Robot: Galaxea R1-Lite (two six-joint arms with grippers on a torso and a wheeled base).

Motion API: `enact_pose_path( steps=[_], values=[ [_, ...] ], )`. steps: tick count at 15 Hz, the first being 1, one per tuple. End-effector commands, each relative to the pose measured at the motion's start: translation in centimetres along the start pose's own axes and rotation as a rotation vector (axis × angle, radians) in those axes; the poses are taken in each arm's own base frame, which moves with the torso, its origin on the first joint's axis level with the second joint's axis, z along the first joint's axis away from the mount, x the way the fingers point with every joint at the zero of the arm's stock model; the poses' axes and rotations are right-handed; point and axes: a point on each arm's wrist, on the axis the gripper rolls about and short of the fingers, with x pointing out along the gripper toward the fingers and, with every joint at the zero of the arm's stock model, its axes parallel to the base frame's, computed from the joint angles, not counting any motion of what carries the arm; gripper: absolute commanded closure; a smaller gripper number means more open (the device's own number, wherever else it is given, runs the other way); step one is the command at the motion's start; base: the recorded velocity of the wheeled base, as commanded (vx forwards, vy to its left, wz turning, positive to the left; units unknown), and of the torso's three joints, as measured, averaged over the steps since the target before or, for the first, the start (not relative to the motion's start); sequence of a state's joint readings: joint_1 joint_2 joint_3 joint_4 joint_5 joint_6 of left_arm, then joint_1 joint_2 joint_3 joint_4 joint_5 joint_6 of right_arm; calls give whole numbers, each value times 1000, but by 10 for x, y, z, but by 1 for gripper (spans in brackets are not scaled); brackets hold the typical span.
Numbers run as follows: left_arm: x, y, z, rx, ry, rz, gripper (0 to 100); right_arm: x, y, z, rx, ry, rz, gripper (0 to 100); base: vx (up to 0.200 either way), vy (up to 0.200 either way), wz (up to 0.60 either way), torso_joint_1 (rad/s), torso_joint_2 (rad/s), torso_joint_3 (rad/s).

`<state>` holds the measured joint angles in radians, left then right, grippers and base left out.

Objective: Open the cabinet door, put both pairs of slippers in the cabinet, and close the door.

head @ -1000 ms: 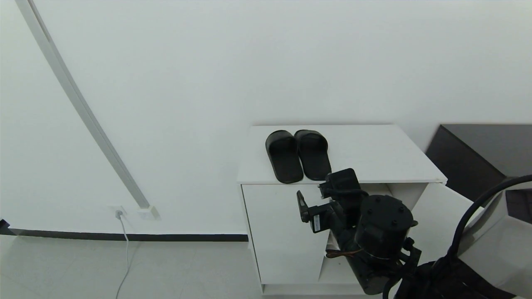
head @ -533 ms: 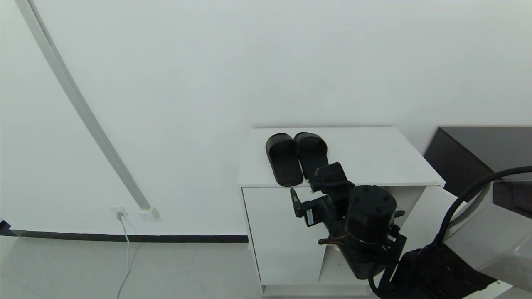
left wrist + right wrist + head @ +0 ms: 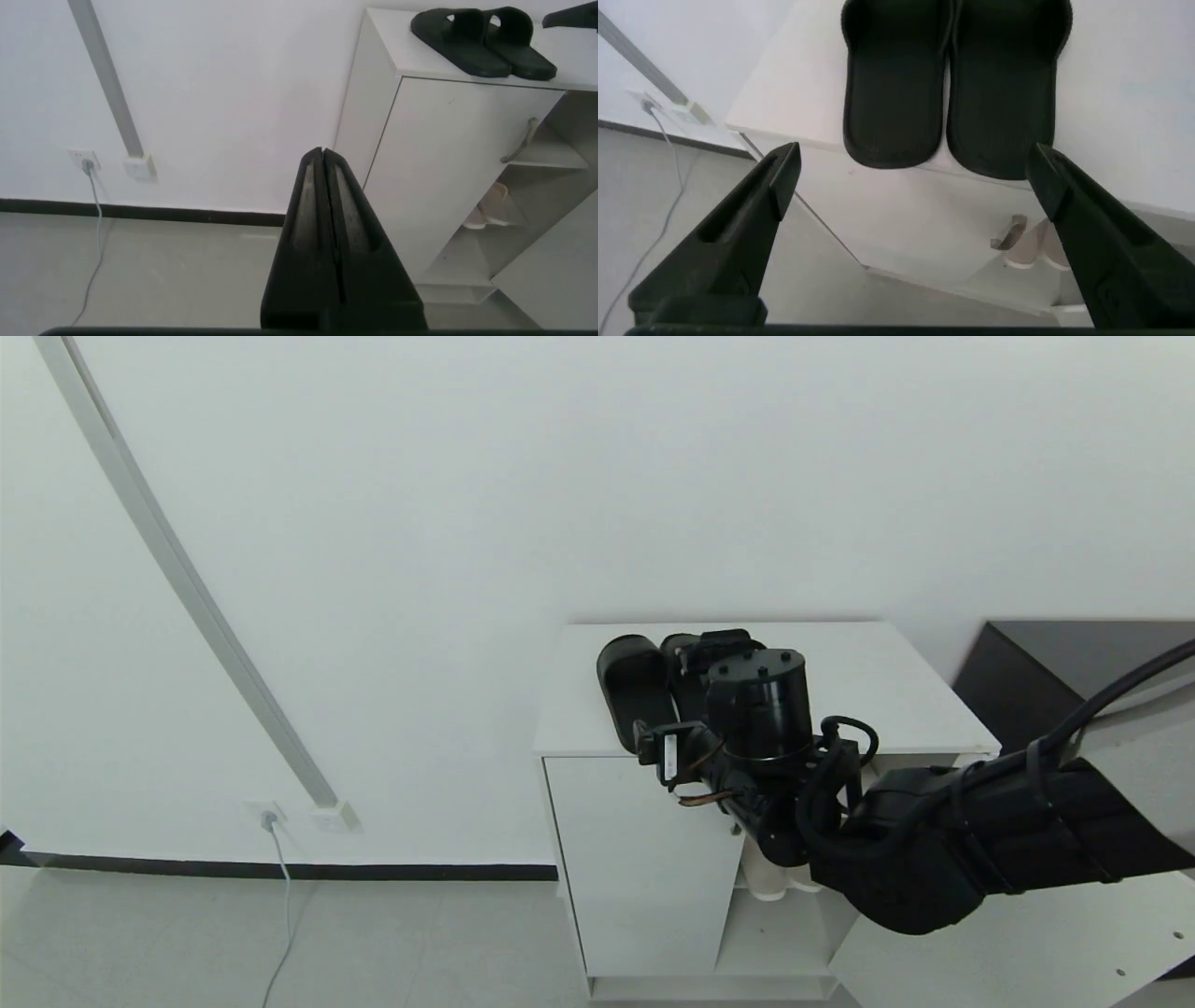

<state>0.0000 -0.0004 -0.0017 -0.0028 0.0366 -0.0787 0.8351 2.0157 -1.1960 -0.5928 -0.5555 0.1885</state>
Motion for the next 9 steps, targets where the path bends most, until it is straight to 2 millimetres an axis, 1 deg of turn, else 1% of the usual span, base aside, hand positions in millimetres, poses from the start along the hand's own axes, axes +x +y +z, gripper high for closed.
enact_pose_path(
  steps=[1, 6, 9],
  values=[
    [0, 0, 0, -1, 0, 0, 100, -3, -1, 7, 12, -20, 0, 0, 0, 0, 0, 0, 0, 0],
    [0, 0, 0, -3, 0, 0, 100, -1, -2, -2, 5, -18, 0, 0, 200, 0, 0, -2, -2, 3],
    [0, 0, 0, -3, 0, 0, 100, 3, -1, -13, -3, -1, -3, 0, 200, 0, 0, 12, 4, 4]
  ],
)
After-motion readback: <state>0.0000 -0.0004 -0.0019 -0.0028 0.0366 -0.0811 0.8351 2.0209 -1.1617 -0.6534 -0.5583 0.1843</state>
